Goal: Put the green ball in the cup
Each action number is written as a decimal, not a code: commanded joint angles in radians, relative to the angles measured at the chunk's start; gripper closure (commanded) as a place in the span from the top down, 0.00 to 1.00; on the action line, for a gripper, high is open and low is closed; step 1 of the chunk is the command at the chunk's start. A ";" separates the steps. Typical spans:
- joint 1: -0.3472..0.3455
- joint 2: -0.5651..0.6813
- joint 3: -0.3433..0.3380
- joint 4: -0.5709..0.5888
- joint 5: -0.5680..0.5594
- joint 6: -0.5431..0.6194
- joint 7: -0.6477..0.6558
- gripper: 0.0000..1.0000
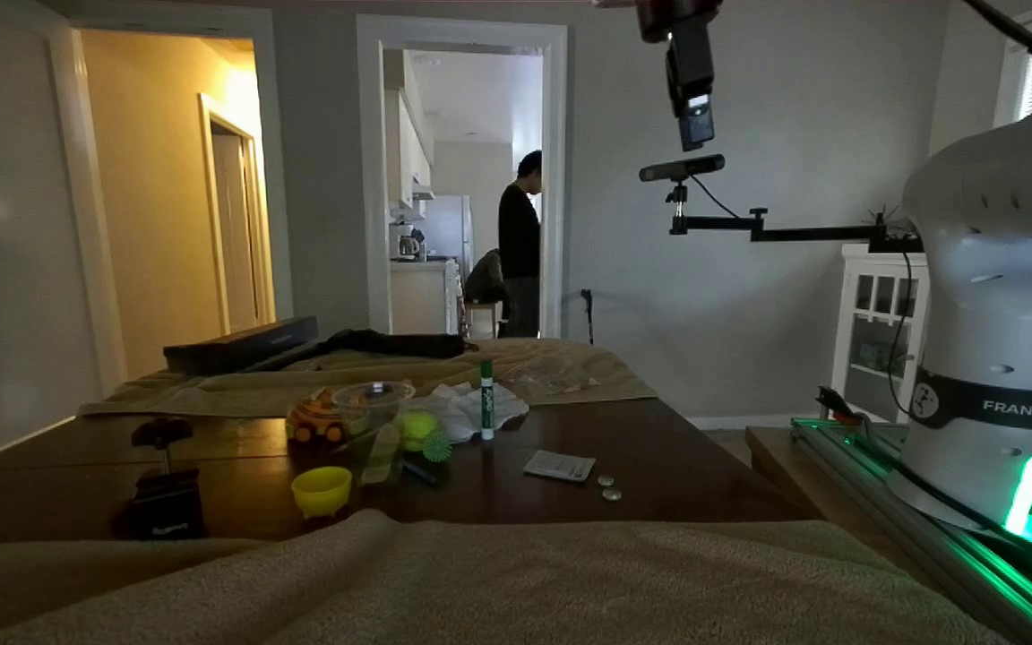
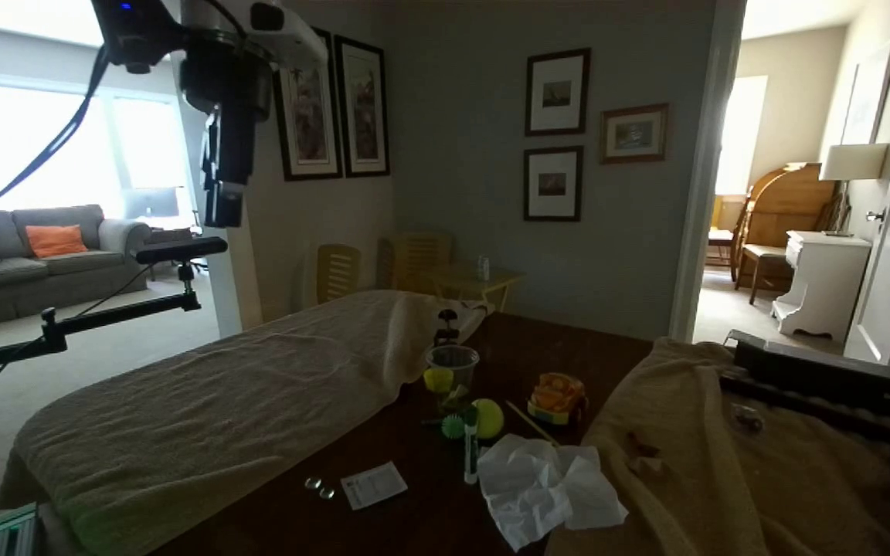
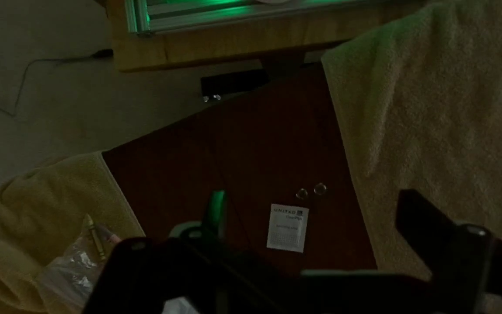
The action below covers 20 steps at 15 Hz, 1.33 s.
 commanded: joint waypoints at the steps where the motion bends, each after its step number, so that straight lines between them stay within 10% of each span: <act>1: -0.033 0.103 -0.029 0.021 0.078 0.136 0.089 1.00; 13: -0.079 0.435 -0.028 0.080 0.073 0.658 0.379 1.00; 20: -0.075 0.670 -0.085 0.277 0.098 0.710 0.654 1.00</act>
